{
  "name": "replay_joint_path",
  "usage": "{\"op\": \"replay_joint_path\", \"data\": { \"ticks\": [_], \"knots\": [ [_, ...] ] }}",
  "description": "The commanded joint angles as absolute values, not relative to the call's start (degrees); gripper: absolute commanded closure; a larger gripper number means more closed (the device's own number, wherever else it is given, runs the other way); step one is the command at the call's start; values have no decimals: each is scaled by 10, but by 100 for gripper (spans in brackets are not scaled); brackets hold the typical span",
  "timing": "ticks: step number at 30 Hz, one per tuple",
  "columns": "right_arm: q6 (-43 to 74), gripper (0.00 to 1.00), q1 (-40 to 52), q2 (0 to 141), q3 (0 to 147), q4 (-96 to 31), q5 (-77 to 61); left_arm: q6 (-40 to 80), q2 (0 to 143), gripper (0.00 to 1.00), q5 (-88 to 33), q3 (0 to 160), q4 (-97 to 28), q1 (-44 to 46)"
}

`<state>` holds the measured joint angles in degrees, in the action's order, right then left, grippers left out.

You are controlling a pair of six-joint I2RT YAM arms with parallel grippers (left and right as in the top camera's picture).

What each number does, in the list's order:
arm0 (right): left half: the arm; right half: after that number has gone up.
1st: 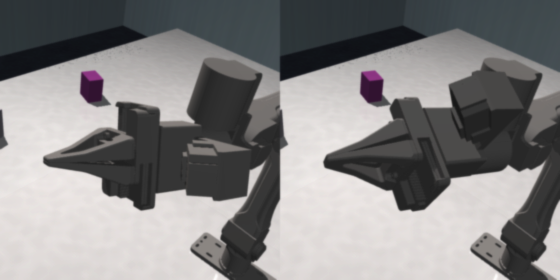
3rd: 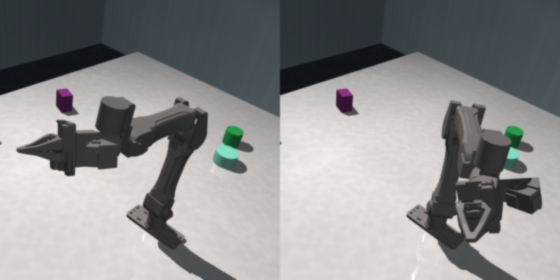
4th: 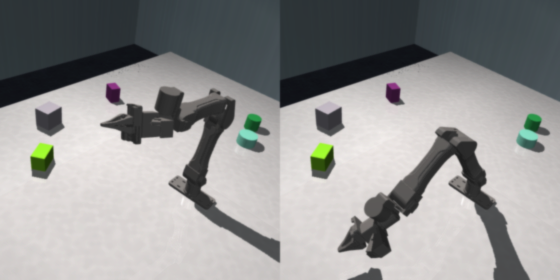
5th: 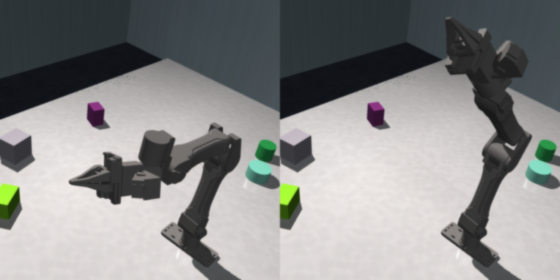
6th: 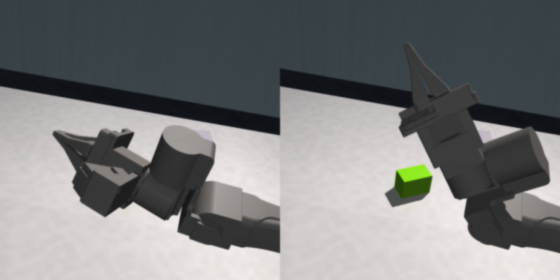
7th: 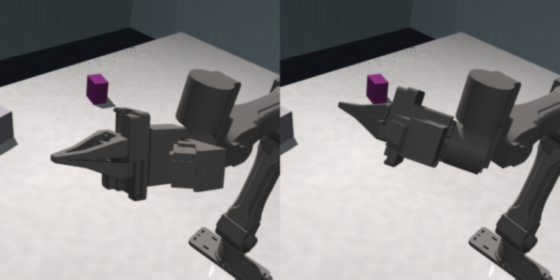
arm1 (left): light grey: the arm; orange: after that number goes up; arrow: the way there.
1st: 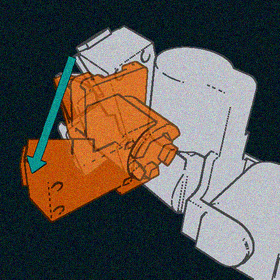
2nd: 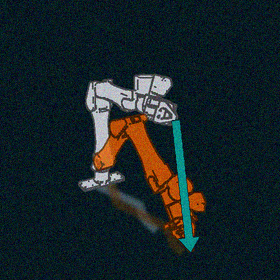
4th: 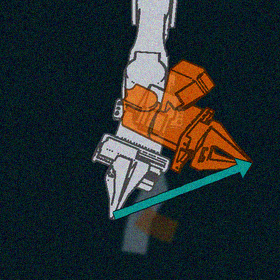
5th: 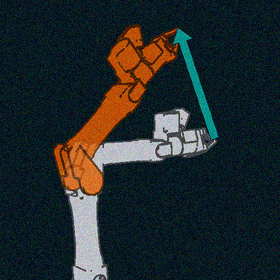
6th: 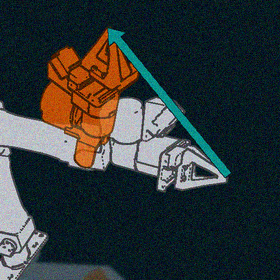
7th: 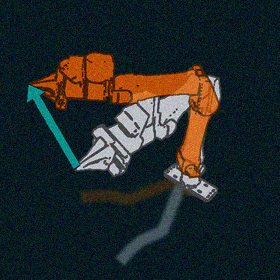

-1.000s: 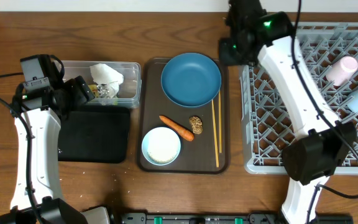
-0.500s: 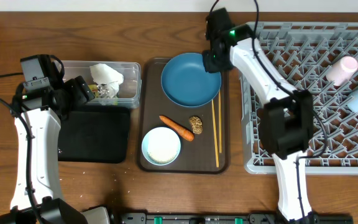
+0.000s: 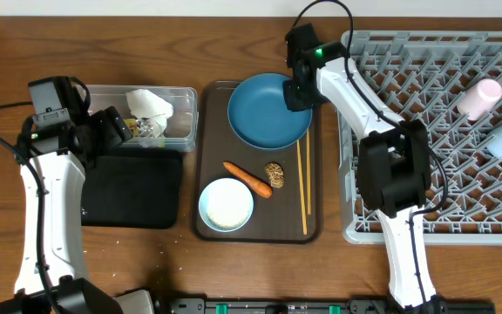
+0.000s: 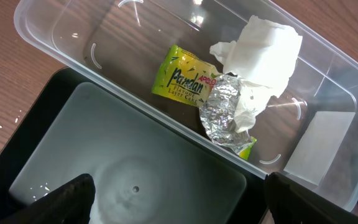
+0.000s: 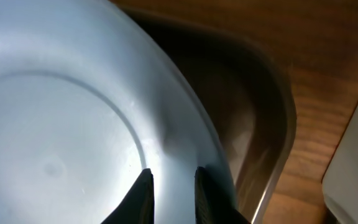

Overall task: Sort waste into correct bins and load items into the dishwasher rack
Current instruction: 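Lower the right gripper onto the blue plate rim and grip it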

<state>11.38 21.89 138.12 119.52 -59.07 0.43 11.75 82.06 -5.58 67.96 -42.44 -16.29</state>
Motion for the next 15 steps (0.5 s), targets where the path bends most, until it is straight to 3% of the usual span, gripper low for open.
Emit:
{"op": "replay_joint_path", "data": {
  "ticks": [1, 6, 15],
  "knots": [
    [102, 82, 220, 1341, 1218, -593, 11, 115, 816, 12, -51, 683, -426, -165],
    [75, 76, 218, 1306, 1219, -585, 39, 115, 816, 12, -51, 683, -426, -165],
    [70, 75, 204, 1346, 1217, -595, 44, 115, 816, 12, -51, 683, -426, -165]
  ]
}}
